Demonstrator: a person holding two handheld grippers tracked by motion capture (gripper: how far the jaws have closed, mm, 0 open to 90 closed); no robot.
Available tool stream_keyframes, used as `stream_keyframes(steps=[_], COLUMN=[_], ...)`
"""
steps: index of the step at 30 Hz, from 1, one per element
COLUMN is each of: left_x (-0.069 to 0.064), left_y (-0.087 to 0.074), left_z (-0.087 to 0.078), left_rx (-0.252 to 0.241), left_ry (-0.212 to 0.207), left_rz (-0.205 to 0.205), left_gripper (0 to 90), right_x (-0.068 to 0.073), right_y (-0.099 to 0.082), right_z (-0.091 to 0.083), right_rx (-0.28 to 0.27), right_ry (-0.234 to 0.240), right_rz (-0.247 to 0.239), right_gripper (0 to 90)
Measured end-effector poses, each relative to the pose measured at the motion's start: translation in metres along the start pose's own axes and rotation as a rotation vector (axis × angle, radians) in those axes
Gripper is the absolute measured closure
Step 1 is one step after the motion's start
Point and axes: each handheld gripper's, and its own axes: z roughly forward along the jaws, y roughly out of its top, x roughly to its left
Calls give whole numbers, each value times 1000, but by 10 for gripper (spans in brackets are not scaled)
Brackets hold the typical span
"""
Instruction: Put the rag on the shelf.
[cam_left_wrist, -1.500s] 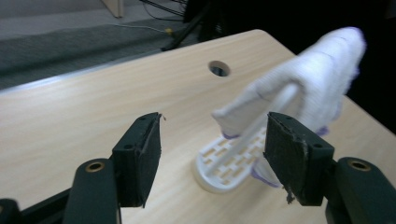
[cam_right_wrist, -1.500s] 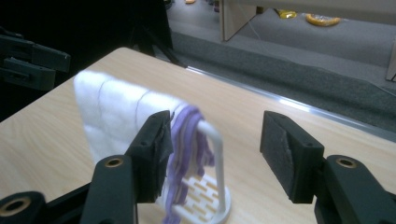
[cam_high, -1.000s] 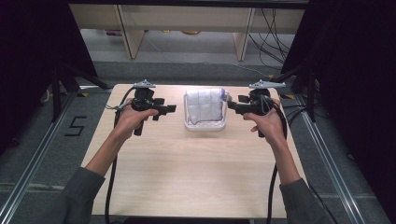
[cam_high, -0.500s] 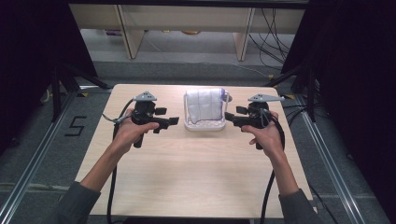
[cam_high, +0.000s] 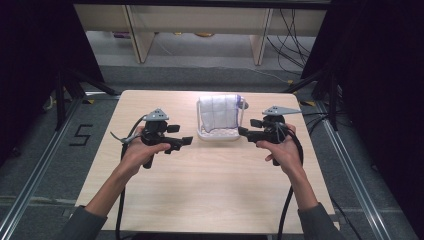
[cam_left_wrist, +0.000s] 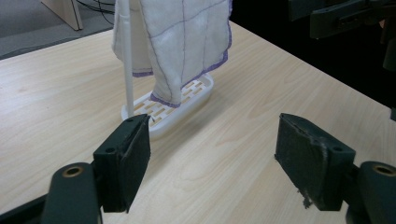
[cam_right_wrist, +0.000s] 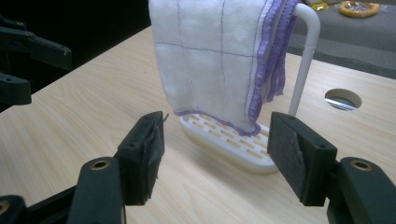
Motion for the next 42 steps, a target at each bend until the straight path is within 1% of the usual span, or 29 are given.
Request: stream_keyframes(steps=[1, 2, 3, 5, 7, 8, 10, 11, 13, 14, 15, 18, 19, 20, 22, 23, 24, 25, 27, 28, 30, 31, 33, 34, 35, 36, 40, 41, 42], left_x=[-1, -2, -3, -4, -4, -6, -8, -9, -10, -11, -11, -11, -10, -10, -7, -7, -4, -4, -4, -5, -7, -8, -10, -10, -11, -13, -17, -18, -19], left_y=[-2, -3, -5, -8, -11, -14, -18, -20, -24, -25, -29, -35, -37, -39, -41, -42, -44, -44, -46, -47, -49, -49, -51, -51, -52, -53, -58, -59, -60], left_z=[0, 0, 0, 1, 2, 3, 4, 4, 4, 4, 4, 5, 5, 5, 3, 2, 1, 0, 0, 0, -1, -1, -1, -2, -2, -2, -4, -5, -6], left_rx=[2, 4, 3, -9, 11, 5, 16, 16, 21, 27, 26, 36, 46, 48, 55, 46, 50, 53, 55, 53, 58, 59, 59, 62, 62, 64, 70, 73, 82], left_ry=[2, 6, 11, 14, 7, 13, -11, -19, -12, -3, -5, -9, -17, -11, -14, -5, -6, -4, 4, 2, -3, -3, 3, 2, -5, -2, -8, -19, -22], left_rz=[4, 7, 11, 2, 10, 1, -10, -9, 4, 10, 6, 5, 8, 9, 5, -4, -3, -9, -6, -6, 0, 6, 9, 8, 7, 7, 17, 18, 25], left_gripper=[261, 260, 260, 259, 258, 258, 260, 258, 259, 258, 258, 259, 258, 258, 258, 258, 258, 258, 258, 258, 258, 258, 258, 258, 258, 258, 258, 258, 258], right_x=[-2, -2, 0, -2, 0, -1, 0, -1, 5, 3, 6, 9, 9, 8, 9, 10, 7, 10, 7, 9, 10, 8, 9, 11, 10, 11, 10, 12, 10], right_y=[-1, -1, -2, -3, -4, -5, -5, -5, -6, -6, -7, -11, -12, -13, -15, -15, -16, -18, -19, -20, -21, -21, -22, -23, -23, -25, -30, -32, -34], right_z=[0, 0, 1, 1, 1, 2, 4, 6, 7, 9, 11, 15, 16, 17, 20, 19, 21, 21, 22, 22, 22, 22, 21, 19, 19, 18, 14, 13, 13], right_rx=[-6, -5, -7, -4, 4, -2, 1, -6, 15, 15, 15, 27, 43, 47, 49, 72, 57, 74, 75, 77, 85, 79, 78, 88, 89, 89, 87, 94, 83], right_ry=[-9, -9, 6, 4, 1, 4, 9, 4, 6, 8, 12, 11, 19, 11, 21, 16, 13, 21, 17, 23, 12, 28, 13, 18, 16, 16, 24, 20, 25], right_rz=[-25, -24, 11, -5, 33, 19, 16, -20, 2, -38, -8, 8, 5, -27, -5, 17, -20, 23, -10, 13, 7, -9, -4, 12, -3, 11, 6, 23, -4], right_gripper=[373, 373, 372, 368, 367, 367, 359, 357, 354, 353, 351, 346, 346, 346, 344, 344, 342, 342, 341, 340, 339, 339, 337, 337, 337, 337, 335, 332, 331])
